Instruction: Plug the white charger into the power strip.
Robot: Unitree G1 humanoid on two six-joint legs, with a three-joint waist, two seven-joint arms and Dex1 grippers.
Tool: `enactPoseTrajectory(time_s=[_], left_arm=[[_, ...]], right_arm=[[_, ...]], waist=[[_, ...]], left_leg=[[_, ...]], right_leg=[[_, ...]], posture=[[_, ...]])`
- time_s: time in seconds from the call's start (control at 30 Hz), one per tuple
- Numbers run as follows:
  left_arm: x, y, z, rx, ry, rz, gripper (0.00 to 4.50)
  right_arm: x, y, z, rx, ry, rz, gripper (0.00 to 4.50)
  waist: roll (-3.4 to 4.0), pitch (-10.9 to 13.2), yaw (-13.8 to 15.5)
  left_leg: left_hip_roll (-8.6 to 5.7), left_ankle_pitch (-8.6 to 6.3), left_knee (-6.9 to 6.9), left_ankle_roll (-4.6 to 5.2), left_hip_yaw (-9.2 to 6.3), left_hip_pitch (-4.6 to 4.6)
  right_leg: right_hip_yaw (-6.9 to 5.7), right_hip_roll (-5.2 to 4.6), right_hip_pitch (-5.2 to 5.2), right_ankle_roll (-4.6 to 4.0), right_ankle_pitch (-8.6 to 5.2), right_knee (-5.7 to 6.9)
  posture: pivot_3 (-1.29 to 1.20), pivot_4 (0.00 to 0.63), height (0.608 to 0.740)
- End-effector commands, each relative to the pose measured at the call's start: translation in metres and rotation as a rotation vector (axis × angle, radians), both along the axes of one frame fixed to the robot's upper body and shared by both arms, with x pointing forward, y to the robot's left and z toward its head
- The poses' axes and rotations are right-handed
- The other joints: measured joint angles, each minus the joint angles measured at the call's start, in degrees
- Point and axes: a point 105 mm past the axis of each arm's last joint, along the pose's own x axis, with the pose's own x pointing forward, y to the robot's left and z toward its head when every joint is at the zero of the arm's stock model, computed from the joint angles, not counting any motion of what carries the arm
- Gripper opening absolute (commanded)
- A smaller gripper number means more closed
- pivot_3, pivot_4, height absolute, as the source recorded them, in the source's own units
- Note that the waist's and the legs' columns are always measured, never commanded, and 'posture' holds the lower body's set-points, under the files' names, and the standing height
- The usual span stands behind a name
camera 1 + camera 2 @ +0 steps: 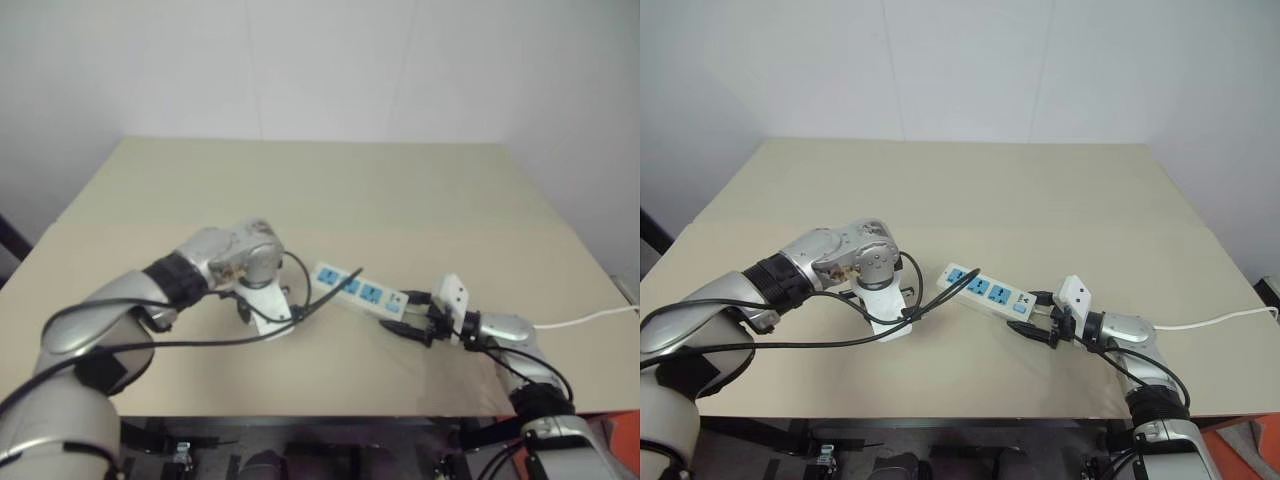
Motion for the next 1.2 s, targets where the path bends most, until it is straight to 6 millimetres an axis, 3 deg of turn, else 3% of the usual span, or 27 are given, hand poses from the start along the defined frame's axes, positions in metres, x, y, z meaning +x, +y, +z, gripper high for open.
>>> enactPoseTrajectory(time_s=[0.03, 0.1, 0.3, 0.4, 0.53, 0.63, 0.8, 1.03, 1.2], left_arm=[[0.002, -0.005, 0.011, -0.080, -0.014, 0.030, 1.03], [0.002, -0.013, 0.021, -0.157, -0.008, 0.045, 1.03], [-0.002, -0.041, 0.085, -0.653, 0.122, 0.218, 1.03], [0.002, -0.042, 0.119, -0.965, 0.271, 0.389, 1.03], [0.008, -0.035, 0.136, -1.234, 0.430, 0.572, 1.03], [0.005, -0.027, 0.129, -1.362, 0.603, 0.693, 1.03], [-0.005, -0.022, 0.104, -1.409, 0.786, 0.825, 1.03], [-0.011, -0.034, 0.084, -1.450, 0.847, 0.882, 1.03], [-0.016, -0.033, 0.067, -1.475, 0.864, 0.844, 1.03]], right_arm=[[-0.003, -0.007, -0.010, -0.048, 0.031, -0.009, 3.40], [-0.003, -0.007, -0.009, -0.049, 0.030, -0.005, 3.40], [-0.003, -0.005, 0.001, -0.055, 0.001, 0.042, 3.40], [-0.002, 0.004, 0.010, -0.059, -0.019, 0.117, 3.40], [-0.005, 0.020, 0.017, -0.079, -0.024, 0.250, 3.40], [-0.006, 0.041, 0.021, -0.086, -0.015, 0.368, 3.40], [-0.007, 0.067, 0.015, -0.101, 0.008, 0.464, 3.40], [-0.011, 0.083, 0.000, -0.102, 0.014, 0.493, 3.40], [-0.014, 0.087, -0.008, -0.092, 0.031, 0.490, 3.40]], waist=[[0.00, 0.0, 0.0], [0.00, 0.0, 0.0], [0.00, 0.0, -0.1], [0.01, 0.0, -0.2], [0.01, 0.0, -1.1], [0.02, 0.0, -1.9], [0.03, 0.0, -2.1], [0.04, 0.0, -1.4], [0.05, 0.0, -1.8]], left_leg=[[0.00, 0.00, 0.00, 0.00, 0.00, 0.00], [0.00, 0.00, 0.00, 0.00, 0.00, -0.01], [0.01, 0.00, 0.00, 0.00, -0.18, -0.04], [0.02, 0.00, -0.01, 0.00, -0.19, -0.04], [0.03, 0.00, -0.02, 0.00, -0.20, -0.01], [0.03, 0.00, -0.03, 0.00, -0.22, 0.00], [0.06, 0.02, -0.02, -0.04, -0.25, -0.02], [-0.01, 0.02, 0.00, -0.05, -0.26, -0.04], [0.01, 0.03, -0.07, -0.08, -0.26, 0.06]], right_leg=[[0.00, 0.00, 0.00, 0.00, 0.00, 0.00], [0.00, 0.00, -0.01, 0.00, 0.00, -0.01], [-0.01, -0.02, -0.03, 0.01, 0.00, -0.01], [0.00, -0.01, -0.06, 0.01, 0.00, -0.01], [0.00, 0.01, -0.08, 0.01, 0.00, 0.01], [-0.01, 0.02, -0.08, 0.01, 0.01, 0.04], [0.01, 0.03, -0.17, -0.02, 0.02, 0.15], [-0.01, -0.06, -0.11, 0.01, 0.05, 0.11], [0.01, -0.02, -0.09, -0.01, 0.07, 0.12]], posture=[[0.00, 0.150, 0.740], [0.00, 0.150, 0.740], [0.00, 0.150, 0.740], [0.00, 0.150, 0.740], [0.00, 0.150, 0.740], [0.00, 0.150, 0.740], [0.00, 0.150, 0.740], [0.00, 0.150, 0.740], [0.00, 0.150, 0.740]])
